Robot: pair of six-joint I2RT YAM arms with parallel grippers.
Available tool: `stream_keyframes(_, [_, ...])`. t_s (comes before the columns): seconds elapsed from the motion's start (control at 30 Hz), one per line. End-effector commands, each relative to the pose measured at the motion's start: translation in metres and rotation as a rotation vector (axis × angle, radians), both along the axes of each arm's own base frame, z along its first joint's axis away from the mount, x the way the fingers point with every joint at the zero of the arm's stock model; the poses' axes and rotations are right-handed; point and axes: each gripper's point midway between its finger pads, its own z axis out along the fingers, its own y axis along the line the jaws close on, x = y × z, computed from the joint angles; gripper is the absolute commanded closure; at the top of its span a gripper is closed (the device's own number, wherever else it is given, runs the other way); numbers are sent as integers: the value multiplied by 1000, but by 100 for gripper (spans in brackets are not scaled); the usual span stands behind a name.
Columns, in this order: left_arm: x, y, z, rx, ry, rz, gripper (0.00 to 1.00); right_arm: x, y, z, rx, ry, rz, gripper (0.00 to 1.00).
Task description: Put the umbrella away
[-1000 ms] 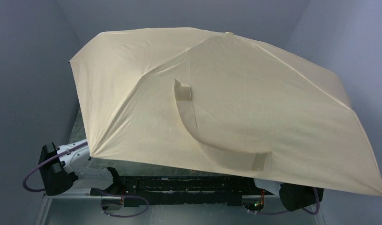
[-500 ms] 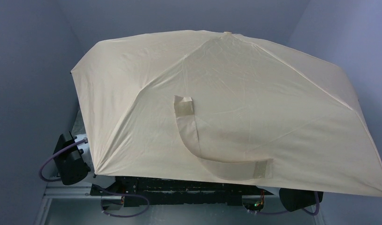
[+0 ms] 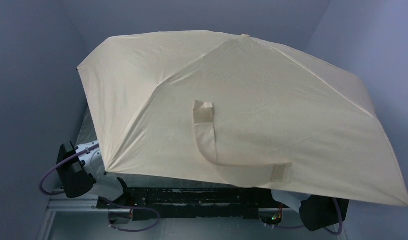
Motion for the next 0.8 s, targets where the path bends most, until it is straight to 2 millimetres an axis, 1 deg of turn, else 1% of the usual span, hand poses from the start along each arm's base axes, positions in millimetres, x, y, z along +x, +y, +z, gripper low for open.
stream_keyframes(0.0, [20,25,39,-44,-23,167,95,-7,-3,-2,-16,-26,-39,62])
stream_keyframes(0.1, [25,34,48,-49,-11,216,95,-2,-5,-4,-26,-15,-85,44])
stream_keyframes(0.17, [26,40,53,-59,-10,242,95,3,-7,-9,-40,-2,-126,37])
stream_keyframes(0.2, [28,43,56,-64,-12,260,95,5,-8,-11,-45,5,-145,36])
stream_keyframes(0.27, [31,48,59,-52,-21,292,95,10,-11,-13,-53,15,-186,33])
stream_keyframes(0.33, [36,49,57,-14,-28,321,95,16,-15,-15,-58,32,-232,32])
stream_keyframes(0.37, [38,48,52,22,-26,333,95,18,-16,-15,-64,42,-250,31])
stream_keyframes(0.4, [40,47,52,39,-36,344,95,21,-17,-17,-73,53,-269,31])
stream_keyframes(0.43, [41,46,46,75,-37,352,95,24,-18,-18,-83,60,-284,31])
stream_keyframes(0.47, [39,43,43,105,-45,348,95,26,-18,-18,-88,63,-293,30])
stream_keyframes(0.53, [43,43,37,151,-46,396,95,29,-20,-18,-86,68,-307,30])
stream_keyframes(0.6, [43,42,32,187,-46,422,95,30,-20,-19,-80,75,-314,30])
stream_keyframes(0.77, [46,38,13,304,-35,488,95,31,-21,-15,-50,71,-316,29])
